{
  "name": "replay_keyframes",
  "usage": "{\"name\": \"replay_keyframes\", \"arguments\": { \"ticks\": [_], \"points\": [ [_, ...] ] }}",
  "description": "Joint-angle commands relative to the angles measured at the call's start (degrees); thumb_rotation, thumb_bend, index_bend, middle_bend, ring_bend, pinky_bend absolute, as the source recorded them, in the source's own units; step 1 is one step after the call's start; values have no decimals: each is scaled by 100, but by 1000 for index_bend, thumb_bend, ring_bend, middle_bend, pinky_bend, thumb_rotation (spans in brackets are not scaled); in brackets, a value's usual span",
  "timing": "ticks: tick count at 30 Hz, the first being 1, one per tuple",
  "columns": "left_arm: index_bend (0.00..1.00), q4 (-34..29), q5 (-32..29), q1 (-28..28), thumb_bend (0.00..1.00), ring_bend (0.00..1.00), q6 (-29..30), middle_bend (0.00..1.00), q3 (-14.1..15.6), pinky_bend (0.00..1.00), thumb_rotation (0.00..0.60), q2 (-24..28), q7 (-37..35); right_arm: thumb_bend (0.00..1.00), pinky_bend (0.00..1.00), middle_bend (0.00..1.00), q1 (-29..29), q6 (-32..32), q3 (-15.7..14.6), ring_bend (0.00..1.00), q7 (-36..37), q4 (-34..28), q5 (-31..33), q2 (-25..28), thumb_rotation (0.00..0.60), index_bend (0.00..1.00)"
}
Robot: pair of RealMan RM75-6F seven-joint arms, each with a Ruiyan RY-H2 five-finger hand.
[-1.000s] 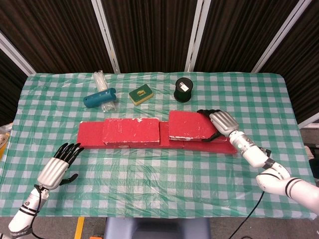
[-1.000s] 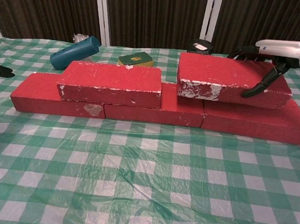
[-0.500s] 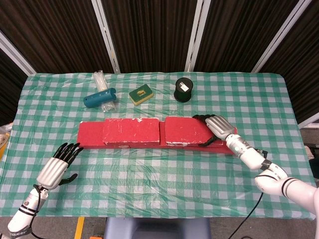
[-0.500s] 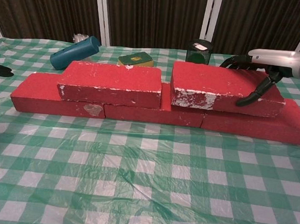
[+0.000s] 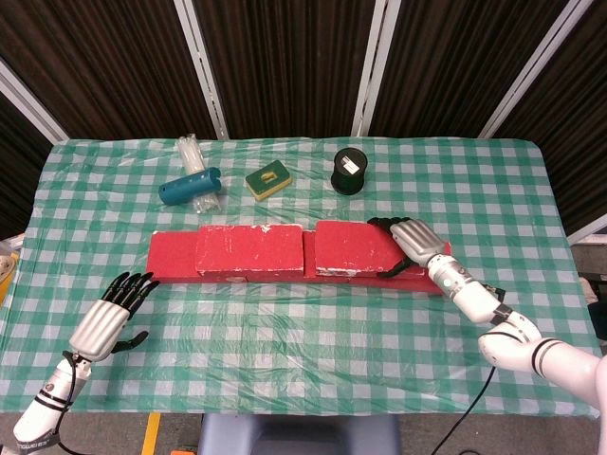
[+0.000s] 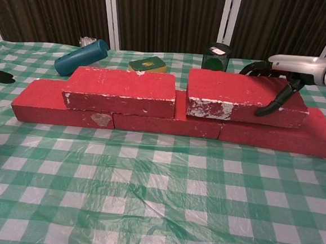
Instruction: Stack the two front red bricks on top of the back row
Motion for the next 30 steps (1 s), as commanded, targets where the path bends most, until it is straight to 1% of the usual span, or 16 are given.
{"name": "replay_keyframes", "arguments": {
  "ticks": [1, 5, 8, 12, 14, 17, 22, 26, 30],
  "points": [
    [0, -1, 0, 5, 258, 0, 5, 0, 1, 10, 600, 4, -6, 149, 459, 388, 3, -38, 14, 299, -129, -41, 89, -20, 600, 272],
    [0, -13, -2, 9, 258, 0, 17, 0, -8, 10, 600, 9, -4, 149, 451, 354, 15, -63, 21, 277, -252, -82, 157, -49, 600, 216],
    [0, -12, 5, 3, 258, 0, 1, 0, -3, 10, 600, 5, 1, 149, 451, 333, 26, -118, 21, 264, -363, -109, 231, -50, 600, 146],
    [0, -3, 4, -4, 258, 0, -13, 0, -4, 9, 600, 3, -25, 145, 439, 264, 24, -146, 42, 214, -447, -140, 327, -57, 600, 34],
    [0, -2, 12, -2, 258, 0, 3, 0, -4, 9, 600, 9, -47, 132, 427, 220, 31, -180, 43, 179, -524, -155, 374, -53, 600, 0],
    [0, 16, 17, -16, 260, 0, -21, 0, -3, 10, 600, 1, -47, 116, 427, 187, 33, -170, 59, 158, -685, -185, 446, -63, 600, 0],
    [0, 14, 38, -28, 260, 0, -25, 0, 8, 10, 600, 5, -94, 91, 423, 168, 28, -140, 119, 136, -782, -307, 550, -49, 600, 0],
    [0, 2, 55, -21, 260, 0, 2, 0, 16, 10, 600, 14, -109, 75, 389, 152, 9, -103, 133, 120, -870, -463, 583, 33, 600, 0],
    [0, -8, 63, -22, 260, 0, 15, 0, 14, 10, 600, 20, -129, 63, 378, 143, -1, -155, 132, 117, -1004, -570, 695, 105, 600, 0]
  ]
}}
